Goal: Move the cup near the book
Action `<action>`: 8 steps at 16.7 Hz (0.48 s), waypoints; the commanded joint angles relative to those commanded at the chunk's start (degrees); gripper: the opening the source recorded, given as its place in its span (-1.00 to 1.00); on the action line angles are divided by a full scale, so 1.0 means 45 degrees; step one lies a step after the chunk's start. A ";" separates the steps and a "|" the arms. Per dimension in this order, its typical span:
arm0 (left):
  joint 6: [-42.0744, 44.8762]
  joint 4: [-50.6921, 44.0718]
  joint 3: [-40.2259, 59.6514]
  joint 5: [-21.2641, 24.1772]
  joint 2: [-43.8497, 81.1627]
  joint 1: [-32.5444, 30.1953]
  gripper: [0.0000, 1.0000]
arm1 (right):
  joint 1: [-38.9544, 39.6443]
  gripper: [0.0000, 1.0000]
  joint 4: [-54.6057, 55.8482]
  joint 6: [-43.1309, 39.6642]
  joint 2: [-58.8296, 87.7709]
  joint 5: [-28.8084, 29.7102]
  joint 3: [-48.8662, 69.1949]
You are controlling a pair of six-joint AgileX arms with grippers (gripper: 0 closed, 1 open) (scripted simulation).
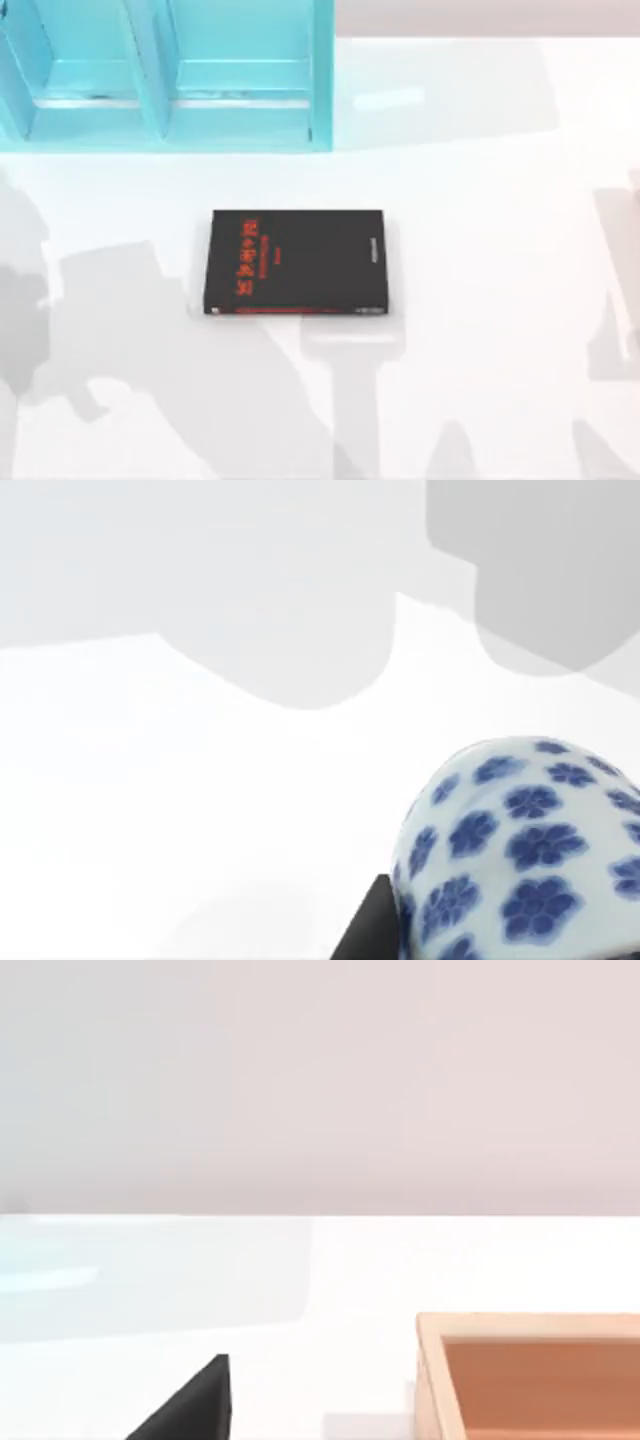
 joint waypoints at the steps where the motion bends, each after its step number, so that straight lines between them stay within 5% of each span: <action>1: -0.1607 -0.0141 0.0087 0.0028 0.0055 -0.0598 -1.00 | 0.0000 1.00 0.0000 0.0000 0.0000 0.0000 0.0000; 8: -1.2900 -0.0833 0.0636 0.0189 0.0074 -0.4718 -1.00 | 0.0000 1.00 0.0000 0.0000 0.0000 0.0000 0.0000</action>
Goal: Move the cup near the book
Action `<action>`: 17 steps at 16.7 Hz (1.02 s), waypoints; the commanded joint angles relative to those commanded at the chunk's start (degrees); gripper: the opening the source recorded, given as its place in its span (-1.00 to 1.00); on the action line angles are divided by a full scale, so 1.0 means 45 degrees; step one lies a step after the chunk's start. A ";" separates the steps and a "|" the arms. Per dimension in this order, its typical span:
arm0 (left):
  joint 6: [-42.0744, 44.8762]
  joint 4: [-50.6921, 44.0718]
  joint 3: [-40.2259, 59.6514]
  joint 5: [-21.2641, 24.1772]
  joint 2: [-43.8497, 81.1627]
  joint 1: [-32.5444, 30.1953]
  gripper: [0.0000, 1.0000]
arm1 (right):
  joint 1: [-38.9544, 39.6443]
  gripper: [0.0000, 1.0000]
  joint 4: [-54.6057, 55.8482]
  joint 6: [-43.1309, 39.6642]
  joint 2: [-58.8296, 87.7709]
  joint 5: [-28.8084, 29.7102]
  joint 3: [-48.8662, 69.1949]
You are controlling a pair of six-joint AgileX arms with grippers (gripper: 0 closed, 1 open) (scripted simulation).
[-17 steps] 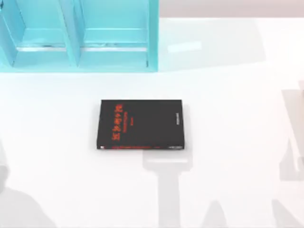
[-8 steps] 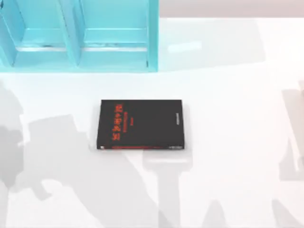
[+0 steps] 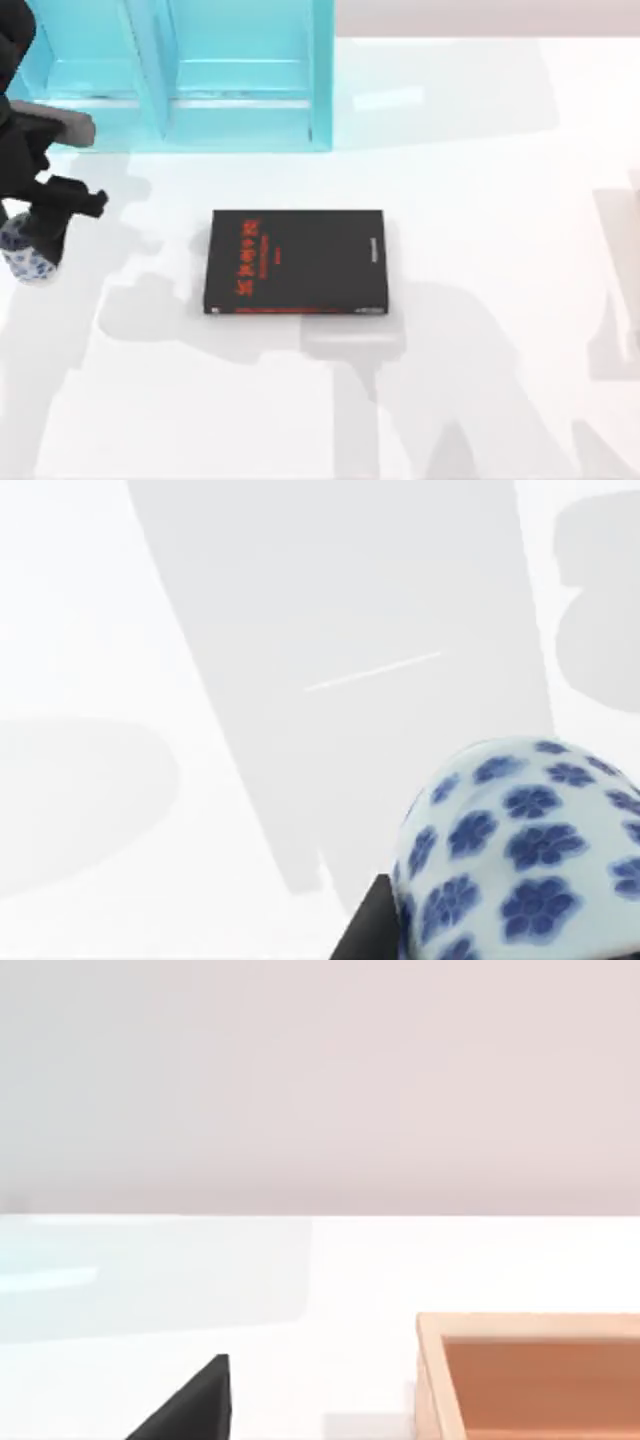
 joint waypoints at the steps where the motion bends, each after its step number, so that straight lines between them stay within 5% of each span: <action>1: -0.1311 -0.0041 0.0075 -0.0002 -0.0055 -0.0528 -1.00 | 0.0000 1.00 0.0000 0.0000 0.0000 0.0000 0.0000; 8: -0.6764 -0.0048 0.0440 -0.0176 -0.0552 -0.3056 -1.00 | 0.0000 1.00 0.0000 0.0000 0.0000 0.0000 0.0000; 17: -0.7074 0.0162 0.0238 -0.0178 -0.0478 -0.3189 -1.00 | 0.0000 1.00 0.0000 0.0000 0.0000 0.0000 0.0000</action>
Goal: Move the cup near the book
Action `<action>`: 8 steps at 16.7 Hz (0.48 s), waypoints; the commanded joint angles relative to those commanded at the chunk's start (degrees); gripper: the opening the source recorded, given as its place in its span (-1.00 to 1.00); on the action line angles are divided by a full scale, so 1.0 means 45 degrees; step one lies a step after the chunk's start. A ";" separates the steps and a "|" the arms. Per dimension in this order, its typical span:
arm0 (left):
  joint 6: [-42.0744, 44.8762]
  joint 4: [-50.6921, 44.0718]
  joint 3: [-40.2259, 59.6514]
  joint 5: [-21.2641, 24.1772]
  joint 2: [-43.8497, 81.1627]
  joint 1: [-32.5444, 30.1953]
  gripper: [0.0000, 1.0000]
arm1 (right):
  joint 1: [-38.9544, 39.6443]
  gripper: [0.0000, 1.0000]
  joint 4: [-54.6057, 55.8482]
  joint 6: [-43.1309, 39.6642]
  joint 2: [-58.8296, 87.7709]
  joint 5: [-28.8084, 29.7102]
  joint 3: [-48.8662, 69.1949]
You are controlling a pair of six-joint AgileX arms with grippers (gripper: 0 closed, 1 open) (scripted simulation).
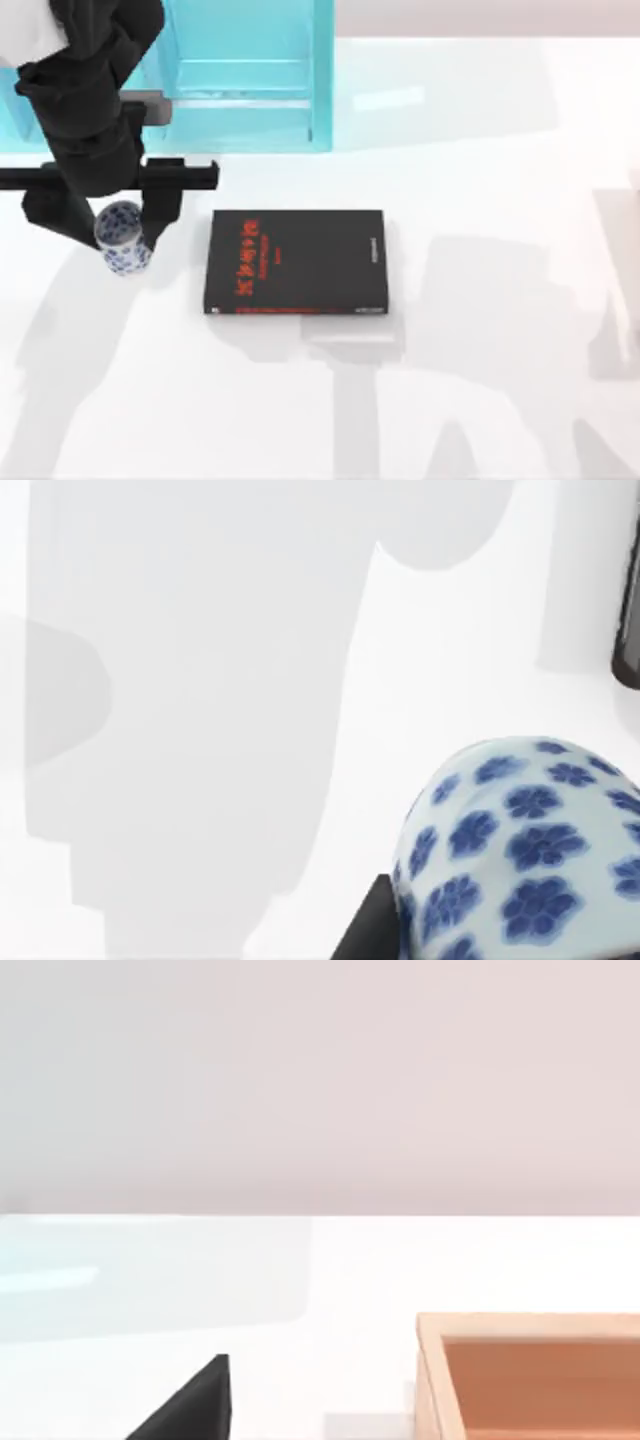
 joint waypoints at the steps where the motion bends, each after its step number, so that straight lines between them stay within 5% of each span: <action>1: -0.0001 0.0287 -0.0277 0.0008 0.0047 0.0002 -1.00 | 0.0000 1.00 0.0000 0.0000 0.0000 0.0000 0.0000; 8: -0.0002 0.2920 -0.2223 -0.0021 0.0548 -0.0026 -1.00 | 0.0000 1.00 0.0000 0.0000 0.0000 0.0000 0.0000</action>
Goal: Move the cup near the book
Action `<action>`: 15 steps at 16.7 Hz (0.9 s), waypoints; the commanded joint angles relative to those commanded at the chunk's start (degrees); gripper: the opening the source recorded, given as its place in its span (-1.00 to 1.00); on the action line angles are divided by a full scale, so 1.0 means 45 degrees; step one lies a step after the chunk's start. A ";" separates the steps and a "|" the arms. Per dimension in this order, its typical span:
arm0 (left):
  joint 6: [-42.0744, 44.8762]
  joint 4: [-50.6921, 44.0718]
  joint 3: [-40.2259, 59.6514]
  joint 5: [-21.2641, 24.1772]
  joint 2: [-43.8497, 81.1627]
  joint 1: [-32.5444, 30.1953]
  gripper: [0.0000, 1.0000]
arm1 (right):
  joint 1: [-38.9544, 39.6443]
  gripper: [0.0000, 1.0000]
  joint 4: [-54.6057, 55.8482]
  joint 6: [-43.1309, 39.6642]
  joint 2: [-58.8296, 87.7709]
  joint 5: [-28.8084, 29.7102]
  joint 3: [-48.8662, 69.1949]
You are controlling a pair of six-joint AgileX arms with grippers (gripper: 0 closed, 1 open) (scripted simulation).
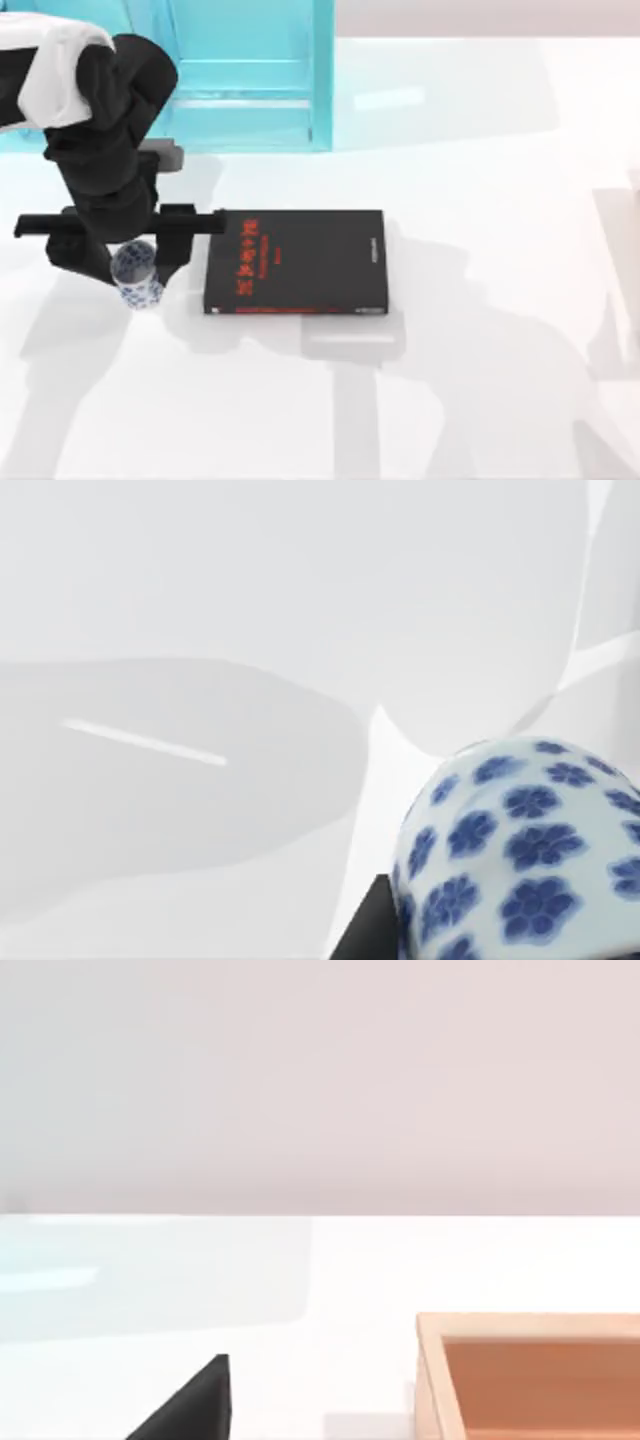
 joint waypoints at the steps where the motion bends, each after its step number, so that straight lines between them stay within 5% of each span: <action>1: 0.0000 0.0010 -0.0008 -0.0002 0.0006 -0.0002 -1.00 | 0.0000 1.00 0.0000 0.0000 0.0000 0.0000 0.0000; 3: 0.0000 0.0010 -0.0008 -0.0002 0.0006 -0.0002 -1.00 | 0.0000 1.00 0.0000 0.0000 0.0000 0.0000 0.0000; 15: 0.0000 0.0010 -0.0008 -0.0002 0.0006 -0.0002 0.81 | 0.0000 1.00 0.0000 0.0000 0.0000 0.0000 0.0000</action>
